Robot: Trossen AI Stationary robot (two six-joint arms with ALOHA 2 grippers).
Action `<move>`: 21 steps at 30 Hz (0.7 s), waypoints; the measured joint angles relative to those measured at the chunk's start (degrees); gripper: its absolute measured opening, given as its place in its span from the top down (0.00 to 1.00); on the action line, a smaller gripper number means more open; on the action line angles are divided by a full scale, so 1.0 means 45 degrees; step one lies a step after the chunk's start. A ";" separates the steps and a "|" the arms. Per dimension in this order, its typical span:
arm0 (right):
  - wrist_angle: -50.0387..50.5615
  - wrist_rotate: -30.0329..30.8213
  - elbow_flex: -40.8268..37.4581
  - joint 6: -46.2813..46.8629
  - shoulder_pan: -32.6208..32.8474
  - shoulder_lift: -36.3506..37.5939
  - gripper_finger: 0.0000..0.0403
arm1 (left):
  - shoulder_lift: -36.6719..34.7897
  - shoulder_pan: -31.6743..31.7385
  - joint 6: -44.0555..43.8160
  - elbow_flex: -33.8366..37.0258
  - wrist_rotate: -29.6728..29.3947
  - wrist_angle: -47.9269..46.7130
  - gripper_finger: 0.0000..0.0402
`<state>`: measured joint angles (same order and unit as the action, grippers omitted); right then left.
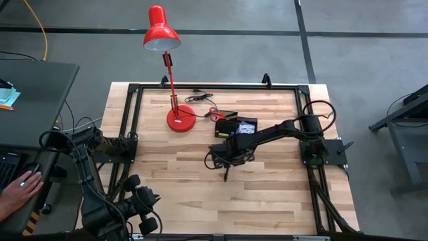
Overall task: Pick and place office supplies into organizer
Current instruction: Put the pen into the desk organizer
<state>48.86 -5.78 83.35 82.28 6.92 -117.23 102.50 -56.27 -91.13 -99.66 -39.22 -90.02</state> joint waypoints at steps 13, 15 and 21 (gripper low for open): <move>-0.0541 0.0183 0.0131 0.0227 0.0023 -0.0400 0.68 | 0.0000 0.0000 0.0097 0.0000 0.0040 0.0002 0.94; -0.0601 0.0273 0.0131 0.0181 0.0050 -0.0403 0.68 | 0.0000 0.0000 0.0102 0.0000 0.0098 0.0000 0.94; 0.0275 0.0072 0.0131 -0.0076 0.0049 -0.0403 0.69 | 0.0000 0.0000 0.0104 0.0000 0.0136 0.0001 0.94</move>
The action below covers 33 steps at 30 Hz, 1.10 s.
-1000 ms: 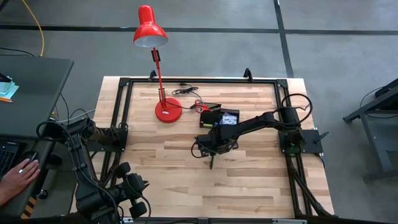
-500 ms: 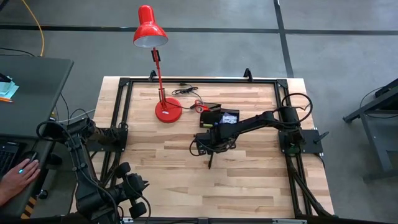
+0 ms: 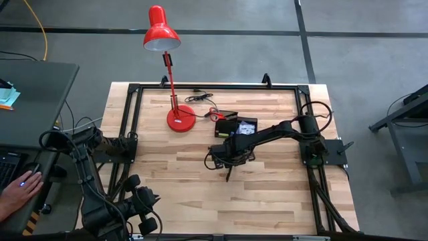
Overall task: Pick and place office supplies into organizer
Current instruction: Put the pen into the desk organizer
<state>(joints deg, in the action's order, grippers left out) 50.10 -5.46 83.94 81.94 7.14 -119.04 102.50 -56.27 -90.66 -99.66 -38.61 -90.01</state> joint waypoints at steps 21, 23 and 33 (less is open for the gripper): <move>-0.0256 -0.0164 0.0010 -0.0624 0.0000 0.0005 0.86 | 0.0000 0.0000 0.0076 0.0000 -0.0049 -0.0001 0.94; -0.0280 -0.0169 0.0010 -0.0653 0.0000 0.0000 0.88 | 0.0000 0.0000 0.0076 0.0000 -0.0049 -0.0001 0.94; -0.0387 -0.0178 0.0019 -0.0963 0.0000 0.0019 0.95 | 0.0000 0.0000 0.0066 0.0000 -0.0044 -0.0001 0.94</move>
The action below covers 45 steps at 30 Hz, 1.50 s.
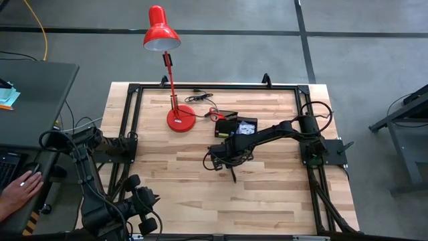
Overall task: Pick and place office supplies into organizer
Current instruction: Put the pen into the desk organizer
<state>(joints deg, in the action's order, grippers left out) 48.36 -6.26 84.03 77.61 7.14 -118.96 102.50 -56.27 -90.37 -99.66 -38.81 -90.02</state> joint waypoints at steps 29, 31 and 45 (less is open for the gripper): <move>0.1216 0.2088 0.2812 -0.2111 -0.0427 0.0000 0.96 | 0.0000 0.0000 0.0029 0.0000 0.0013 0.0000 0.94; 0.1661 0.2525 0.3285 -0.2432 -0.0482 0.0000 0.96 | 0.0000 0.0000 0.0029 0.0000 0.0049 0.0000 0.94; 0.5562 0.6239 0.7477 -0.4577 -0.1599 0.0005 0.96 | -0.0034 0.0000 -0.0088 0.0000 0.0058 0.0000 0.94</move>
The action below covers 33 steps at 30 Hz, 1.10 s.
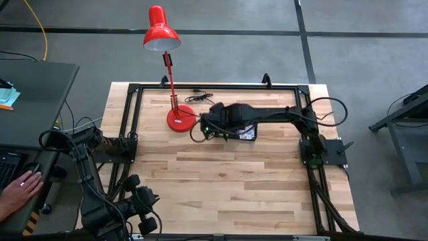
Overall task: Pick and place office supplies into organizer
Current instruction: Put the pen into the desk organizer
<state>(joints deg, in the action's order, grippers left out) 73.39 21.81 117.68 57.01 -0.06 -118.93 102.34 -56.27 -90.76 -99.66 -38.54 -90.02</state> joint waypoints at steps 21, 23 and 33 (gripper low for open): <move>-0.1152 0.1749 0.0333 -0.3000 -0.1939 0.0039 0.96 | -0.0364 -0.0349 -0.0906 -0.0004 -0.0314 0.0001 0.94; -0.1327 0.2221 0.0333 -0.3366 -0.1970 0.0044 0.96 | -0.0364 -0.0350 -0.0947 -0.0005 -0.0156 0.0000 0.94; -0.1404 0.3133 0.0328 -0.3929 -0.2073 0.0049 0.96 | -0.0364 -0.0331 -0.1238 -0.0005 -0.0058 0.0004 0.94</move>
<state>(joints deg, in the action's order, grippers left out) 67.07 35.91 119.15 39.33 -9.39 -118.72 100.71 -57.76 -96.33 -99.68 -38.81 -90.00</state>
